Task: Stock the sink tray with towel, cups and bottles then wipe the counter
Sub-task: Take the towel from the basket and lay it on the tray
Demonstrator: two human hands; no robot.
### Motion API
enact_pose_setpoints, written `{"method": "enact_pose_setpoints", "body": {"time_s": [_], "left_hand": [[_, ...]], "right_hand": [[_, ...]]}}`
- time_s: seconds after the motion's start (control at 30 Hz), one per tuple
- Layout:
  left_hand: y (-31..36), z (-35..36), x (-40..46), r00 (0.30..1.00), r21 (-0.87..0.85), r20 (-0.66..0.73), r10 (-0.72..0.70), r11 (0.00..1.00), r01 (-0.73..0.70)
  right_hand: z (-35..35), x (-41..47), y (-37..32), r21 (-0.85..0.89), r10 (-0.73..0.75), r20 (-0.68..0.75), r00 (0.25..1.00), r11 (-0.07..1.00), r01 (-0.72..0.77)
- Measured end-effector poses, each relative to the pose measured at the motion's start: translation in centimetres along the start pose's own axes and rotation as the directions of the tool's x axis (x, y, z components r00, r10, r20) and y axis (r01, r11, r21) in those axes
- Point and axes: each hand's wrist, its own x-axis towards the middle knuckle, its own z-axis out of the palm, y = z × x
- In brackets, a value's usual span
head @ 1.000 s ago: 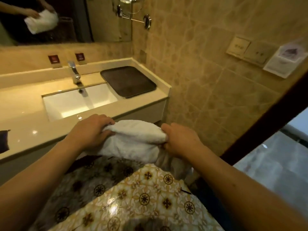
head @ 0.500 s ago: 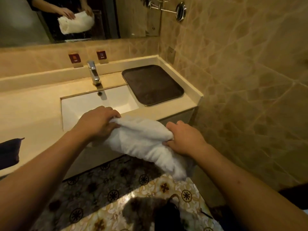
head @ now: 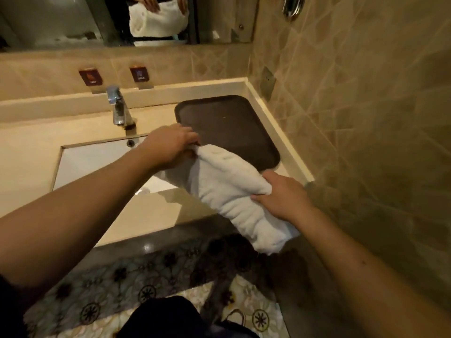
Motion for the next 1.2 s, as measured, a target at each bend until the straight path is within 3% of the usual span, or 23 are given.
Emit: {"method": "enact_pose_setpoints", "body": {"time_s": [0.17,0.3,0.57,0.87,0.97,1.1,1.2], "left_hand": [[-1.7,1.3,9.3,0.998,0.081,0.040,0.041,0.996,-0.044],[-4.1,3.1,17.1,0.986,0.064,0.020,0.165,0.984,-0.166],[-7.6,7.2,31.7,0.947,0.042,-0.003,0.320,0.947,-0.320],[-6.5,13.1,41.6,0.921,0.021,0.021,0.388,0.921,-0.389],[-5.7,14.9,42.8,0.917,0.026,-0.007,0.399,0.917,-0.399],[-5.0,16.7,42.4,0.961,-0.046,-0.086,0.265,0.962,-0.269],[-5.3,17.2,40.2,0.978,-0.229,-0.122,-0.167,0.964,0.136]], "right_hand": [[0.1,6.0,2.5,0.165,0.120,0.042,0.992,0.978,-0.125],[0.4,10.8,3.4,0.209,0.219,0.050,0.974,0.952,-0.224],[0.7,20.9,5.4,0.424,0.448,0.101,0.888,0.789,-0.446],[1.5,27.4,8.4,0.443,0.578,0.102,0.809,0.702,-0.558],[2.3,27.3,8.6,0.398,0.606,0.026,0.795,0.723,-0.565],[3.4,27.0,7.6,0.097,0.498,-0.236,0.834,0.866,-0.490],[4.7,26.3,5.4,-0.180,0.239,-0.415,0.878,0.924,-0.337]]}}
